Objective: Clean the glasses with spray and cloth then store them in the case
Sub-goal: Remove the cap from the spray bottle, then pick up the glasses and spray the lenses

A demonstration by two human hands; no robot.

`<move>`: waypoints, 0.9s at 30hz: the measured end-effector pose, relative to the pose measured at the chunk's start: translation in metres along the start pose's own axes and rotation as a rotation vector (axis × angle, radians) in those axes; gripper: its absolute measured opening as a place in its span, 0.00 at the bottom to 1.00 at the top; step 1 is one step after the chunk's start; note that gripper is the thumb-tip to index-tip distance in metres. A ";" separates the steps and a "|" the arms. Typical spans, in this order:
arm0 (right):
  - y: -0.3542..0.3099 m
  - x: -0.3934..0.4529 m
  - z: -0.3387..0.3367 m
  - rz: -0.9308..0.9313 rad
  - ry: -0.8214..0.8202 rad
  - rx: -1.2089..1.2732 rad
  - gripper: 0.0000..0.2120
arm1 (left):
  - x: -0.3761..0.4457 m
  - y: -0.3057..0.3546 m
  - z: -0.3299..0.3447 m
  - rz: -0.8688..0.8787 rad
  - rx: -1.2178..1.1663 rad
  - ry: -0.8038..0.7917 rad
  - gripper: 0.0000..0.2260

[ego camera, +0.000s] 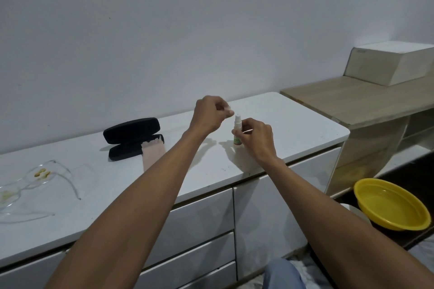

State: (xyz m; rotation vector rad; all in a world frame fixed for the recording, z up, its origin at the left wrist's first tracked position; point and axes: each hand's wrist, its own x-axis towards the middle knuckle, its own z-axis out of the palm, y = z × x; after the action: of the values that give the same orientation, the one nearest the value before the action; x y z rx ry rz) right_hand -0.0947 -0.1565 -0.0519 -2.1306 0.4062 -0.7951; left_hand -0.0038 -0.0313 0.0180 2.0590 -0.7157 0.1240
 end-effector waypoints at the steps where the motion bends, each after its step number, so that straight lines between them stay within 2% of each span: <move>1: -0.001 -0.001 0.000 0.000 0.002 -0.002 0.10 | -0.004 -0.006 0.000 -0.020 -0.006 0.013 0.06; 13: -0.003 -0.004 0.002 -0.013 0.019 -0.042 0.13 | -0.043 -0.055 0.024 -0.125 0.016 -0.088 0.10; 19: -0.002 -0.005 0.005 -0.001 0.032 -0.031 0.13 | -0.044 -0.059 0.027 -0.098 0.050 -0.114 0.12; 27: -0.005 -0.009 0.010 0.034 0.051 0.061 0.11 | -0.041 -0.061 0.009 -0.088 0.106 -0.164 0.24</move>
State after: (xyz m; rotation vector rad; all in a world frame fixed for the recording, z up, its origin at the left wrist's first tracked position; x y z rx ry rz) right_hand -0.0948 -0.1423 -0.0561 -2.0453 0.4391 -0.8334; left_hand -0.0065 0.0040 -0.0473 2.2171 -0.7300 -0.0592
